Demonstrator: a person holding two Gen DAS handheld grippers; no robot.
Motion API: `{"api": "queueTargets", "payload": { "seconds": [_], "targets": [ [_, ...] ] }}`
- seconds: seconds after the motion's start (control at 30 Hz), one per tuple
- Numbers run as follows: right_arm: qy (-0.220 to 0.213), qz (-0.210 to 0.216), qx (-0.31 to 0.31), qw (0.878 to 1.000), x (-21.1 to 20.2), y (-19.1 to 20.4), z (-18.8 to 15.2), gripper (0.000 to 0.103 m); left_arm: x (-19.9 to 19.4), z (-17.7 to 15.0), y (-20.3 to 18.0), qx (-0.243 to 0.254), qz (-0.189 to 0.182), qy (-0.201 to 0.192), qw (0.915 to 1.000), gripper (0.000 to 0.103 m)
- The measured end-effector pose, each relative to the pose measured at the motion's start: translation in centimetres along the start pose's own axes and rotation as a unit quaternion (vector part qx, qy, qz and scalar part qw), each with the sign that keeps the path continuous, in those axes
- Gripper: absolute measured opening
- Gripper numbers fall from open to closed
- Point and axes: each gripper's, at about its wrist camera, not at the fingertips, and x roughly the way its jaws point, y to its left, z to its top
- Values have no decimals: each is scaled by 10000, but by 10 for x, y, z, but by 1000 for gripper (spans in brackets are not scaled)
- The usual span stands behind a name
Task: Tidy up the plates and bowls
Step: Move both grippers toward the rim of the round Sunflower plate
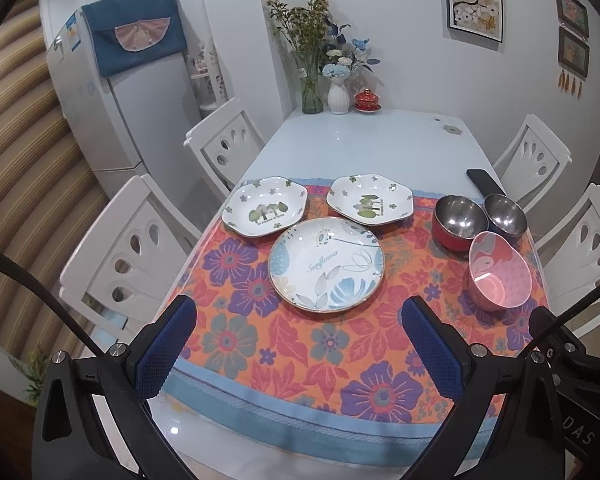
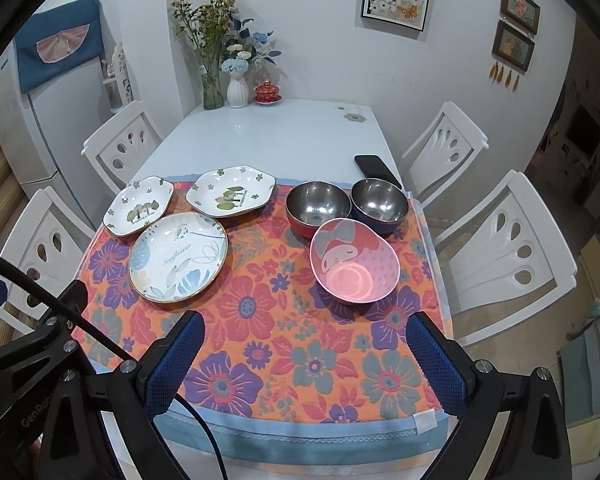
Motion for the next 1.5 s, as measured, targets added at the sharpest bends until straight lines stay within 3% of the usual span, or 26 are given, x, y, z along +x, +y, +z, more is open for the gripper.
{"api": "queueTargets", "payload": {
  "seconds": [0.5,0.87,1.23,1.5],
  "targets": [
    [36,-195,-65,9998,19,58,34,100,43,39,51,122,-178,-57,9998,102],
    [170,-518,283,9981,52,67,57,100,98,62,106,-78,-200,156,9996,102],
    [318,-461,359,9978,101,102,66,100,140,69,112,320,-471,266,9980,102],
    [657,-410,592,9952,150,109,70,100,178,77,116,494,-601,363,9963,102]
  ]
}}
